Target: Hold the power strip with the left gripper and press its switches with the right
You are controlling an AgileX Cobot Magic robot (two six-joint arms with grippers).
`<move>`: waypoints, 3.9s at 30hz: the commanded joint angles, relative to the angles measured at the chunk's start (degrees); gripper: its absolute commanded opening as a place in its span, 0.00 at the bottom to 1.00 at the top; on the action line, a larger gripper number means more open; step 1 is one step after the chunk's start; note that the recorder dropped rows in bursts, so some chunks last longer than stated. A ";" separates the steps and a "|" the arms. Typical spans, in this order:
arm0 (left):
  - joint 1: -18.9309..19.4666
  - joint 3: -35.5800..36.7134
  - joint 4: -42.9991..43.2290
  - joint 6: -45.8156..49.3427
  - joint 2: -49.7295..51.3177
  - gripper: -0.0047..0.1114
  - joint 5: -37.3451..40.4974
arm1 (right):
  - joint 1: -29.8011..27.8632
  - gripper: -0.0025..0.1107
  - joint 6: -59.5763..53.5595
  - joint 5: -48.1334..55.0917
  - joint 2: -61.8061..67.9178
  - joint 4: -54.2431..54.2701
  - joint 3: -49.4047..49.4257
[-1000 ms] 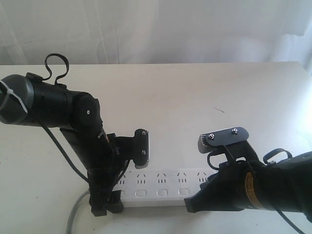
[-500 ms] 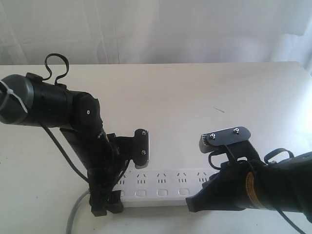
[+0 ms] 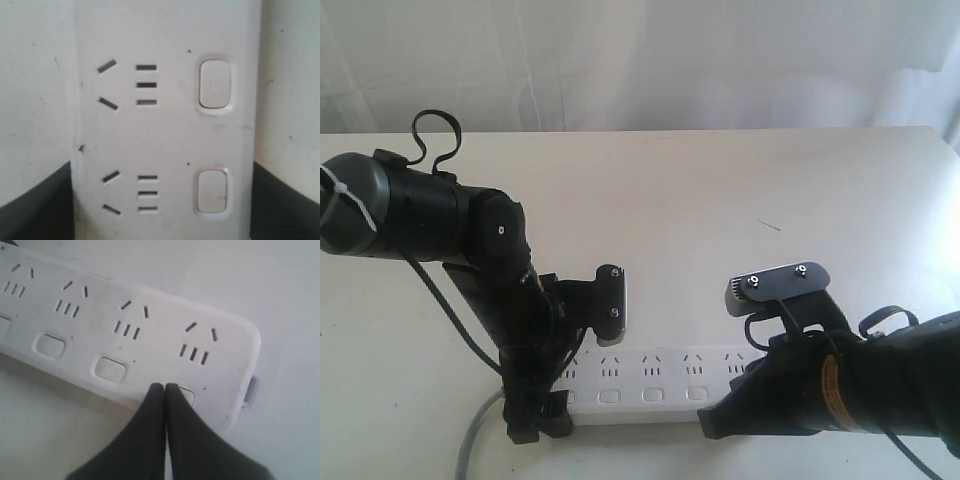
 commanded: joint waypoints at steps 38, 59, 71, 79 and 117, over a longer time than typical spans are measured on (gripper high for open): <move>-0.42 2.07 -1.47 -0.27 3.04 0.04 8.34 | 0.09 0.02 -3.17 1.45 -2.12 0.03 -0.04; -0.42 2.07 3.14 -6.74 3.04 0.94 4.89 | 0.09 0.02 -1.70 3.40 -30.66 0.03 2.99; -0.42 2.07 3.21 -6.26 3.04 0.52 4.41 | 0.09 0.02 -0.75 -0.05 -25.48 0.03 9.09; -0.42 2.07 3.37 -4.77 3.04 0.04 5.97 | 0.09 0.02 -0.75 2.47 -23.33 0.26 9.09; -0.42 2.07 3.37 -3.49 3.04 0.04 7.41 | 0.09 0.02 -0.17 2.48 0.53 1.94 0.26</move>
